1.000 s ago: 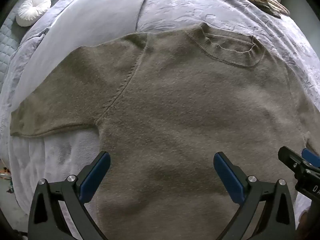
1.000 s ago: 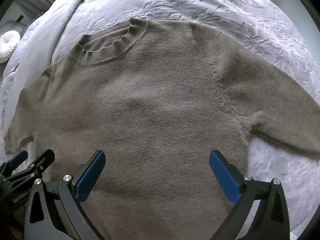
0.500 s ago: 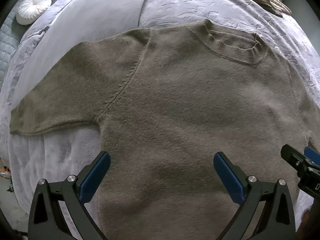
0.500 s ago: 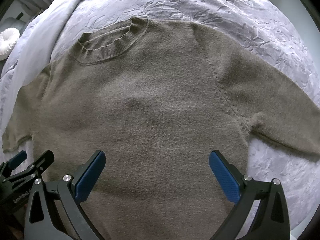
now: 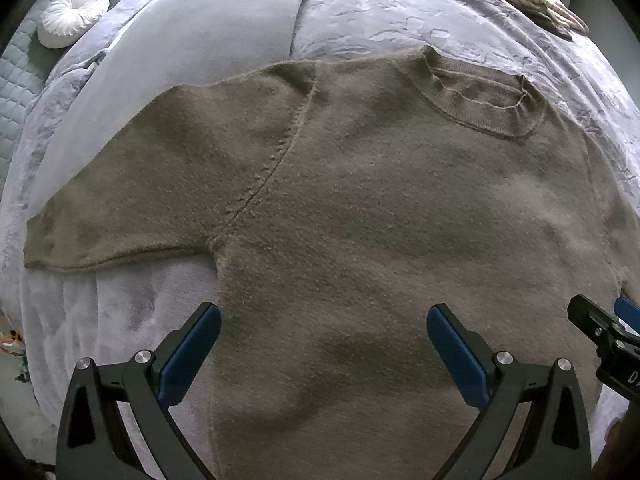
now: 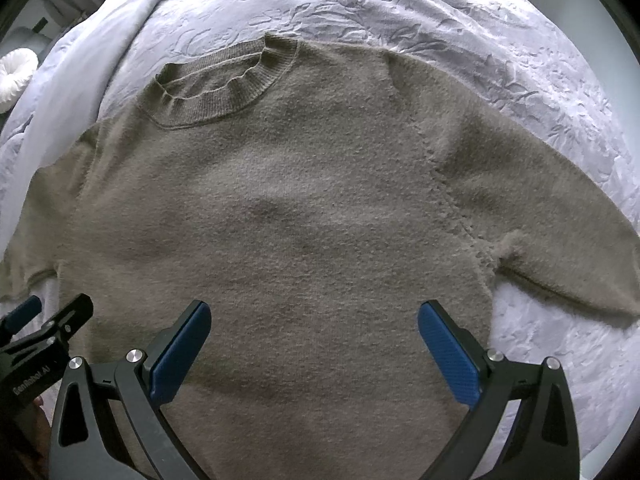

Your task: Fold small clothes

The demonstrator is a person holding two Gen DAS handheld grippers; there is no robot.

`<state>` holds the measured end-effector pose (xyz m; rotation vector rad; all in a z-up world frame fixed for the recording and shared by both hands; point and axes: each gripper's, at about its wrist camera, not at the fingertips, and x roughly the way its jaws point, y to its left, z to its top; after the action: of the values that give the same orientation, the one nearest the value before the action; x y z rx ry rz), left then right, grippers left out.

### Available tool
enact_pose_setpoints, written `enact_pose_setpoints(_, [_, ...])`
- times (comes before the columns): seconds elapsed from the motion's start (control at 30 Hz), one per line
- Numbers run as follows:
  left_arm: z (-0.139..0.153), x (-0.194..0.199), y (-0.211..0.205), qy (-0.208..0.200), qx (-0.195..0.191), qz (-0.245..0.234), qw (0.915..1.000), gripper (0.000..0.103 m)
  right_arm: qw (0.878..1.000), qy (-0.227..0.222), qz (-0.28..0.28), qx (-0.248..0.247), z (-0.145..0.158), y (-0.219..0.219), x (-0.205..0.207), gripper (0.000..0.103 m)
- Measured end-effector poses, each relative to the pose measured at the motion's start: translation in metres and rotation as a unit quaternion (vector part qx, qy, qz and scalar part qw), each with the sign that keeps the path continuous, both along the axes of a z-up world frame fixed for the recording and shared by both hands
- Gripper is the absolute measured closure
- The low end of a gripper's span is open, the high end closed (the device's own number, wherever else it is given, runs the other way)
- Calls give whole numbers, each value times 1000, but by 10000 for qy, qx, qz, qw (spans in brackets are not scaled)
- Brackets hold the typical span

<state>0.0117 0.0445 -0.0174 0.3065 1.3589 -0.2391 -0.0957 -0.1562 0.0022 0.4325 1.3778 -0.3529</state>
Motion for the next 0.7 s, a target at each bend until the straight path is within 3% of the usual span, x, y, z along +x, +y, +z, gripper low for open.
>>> enact_pose_setpoints(0.53, [2,5,-9,24,32,57,10000,0,9999,-75,125,-49,3,-2,0,0])
enact_pose_setpoints(0.7, [3,6,-6,16,36,50,10000,0,9993,-339,113,55,3,4,2,0])
